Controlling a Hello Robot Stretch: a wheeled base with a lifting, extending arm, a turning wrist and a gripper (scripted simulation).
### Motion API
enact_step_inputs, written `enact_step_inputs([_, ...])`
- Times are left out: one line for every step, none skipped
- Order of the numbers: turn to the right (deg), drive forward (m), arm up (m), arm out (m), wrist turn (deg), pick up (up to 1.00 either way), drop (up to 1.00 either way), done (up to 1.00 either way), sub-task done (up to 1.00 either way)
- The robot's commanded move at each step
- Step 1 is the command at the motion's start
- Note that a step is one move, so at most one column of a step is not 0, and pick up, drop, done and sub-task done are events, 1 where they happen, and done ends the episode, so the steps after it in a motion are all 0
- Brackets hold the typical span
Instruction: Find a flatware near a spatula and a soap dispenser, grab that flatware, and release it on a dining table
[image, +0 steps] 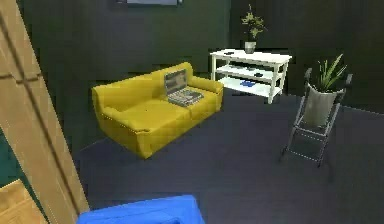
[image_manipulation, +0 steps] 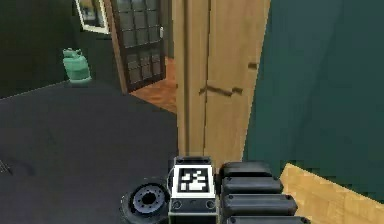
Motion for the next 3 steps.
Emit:
enact_step_inputs([-45.0,0.00,0.00,0.00,0.0,0.00,0.00,0.00,0.00])
enact_step_inputs([-6.0,0.00,0.00,0.00,0.0,0.00,0.00,0.00,0.00])
enact_step_inputs([0.0,0.05,0.00,0.00,0.0,0.00,0.00,0.00,0.00])
